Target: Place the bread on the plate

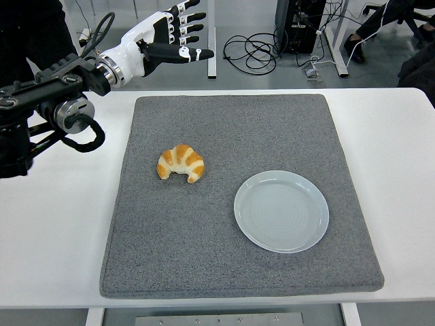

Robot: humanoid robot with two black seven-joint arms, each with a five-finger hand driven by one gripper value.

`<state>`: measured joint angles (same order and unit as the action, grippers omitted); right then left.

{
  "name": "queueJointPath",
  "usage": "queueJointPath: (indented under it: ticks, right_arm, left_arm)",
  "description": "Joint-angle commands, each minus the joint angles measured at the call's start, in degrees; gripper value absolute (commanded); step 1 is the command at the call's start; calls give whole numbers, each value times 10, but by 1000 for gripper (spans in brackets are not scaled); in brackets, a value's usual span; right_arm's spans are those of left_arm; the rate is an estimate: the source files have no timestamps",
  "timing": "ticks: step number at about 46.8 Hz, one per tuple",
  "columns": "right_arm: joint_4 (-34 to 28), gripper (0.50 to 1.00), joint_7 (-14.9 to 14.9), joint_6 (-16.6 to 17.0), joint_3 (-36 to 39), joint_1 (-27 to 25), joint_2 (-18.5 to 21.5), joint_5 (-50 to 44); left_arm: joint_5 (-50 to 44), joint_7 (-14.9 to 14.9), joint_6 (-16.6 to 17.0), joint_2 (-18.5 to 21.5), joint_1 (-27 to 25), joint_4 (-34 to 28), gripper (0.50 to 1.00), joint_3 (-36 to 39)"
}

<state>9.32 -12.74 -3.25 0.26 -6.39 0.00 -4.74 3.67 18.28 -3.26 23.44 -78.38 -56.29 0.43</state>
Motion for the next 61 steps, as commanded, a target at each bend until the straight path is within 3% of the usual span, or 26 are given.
queueJointPath:
  ticks: [1, 13, 23, 39, 61]
  right_arm:
    - [0, 1000, 0, 0, 0, 0, 0, 0]
    - [0, 1000, 0, 0, 0, 0, 0, 0]
    - [0, 1000, 0, 0, 0, 0, 0, 0]
    - [0, 1000, 0, 0, 0, 0, 0, 0]
    - [0, 1000, 0, 0, 0, 0, 0, 0]
  left_arm:
    - [12, -1, -1, 13, -14, -13, 978, 29]
    - [114, 0, 0, 68, -54, -95, 978, 119]
    - [187, -1, -3, 101, -64, -152, 978, 144]
    - [331, -1, 3, 104, -71, -172, 978, 173]
    - [474, -1, 114, 55, -49, -126, 975, 230]
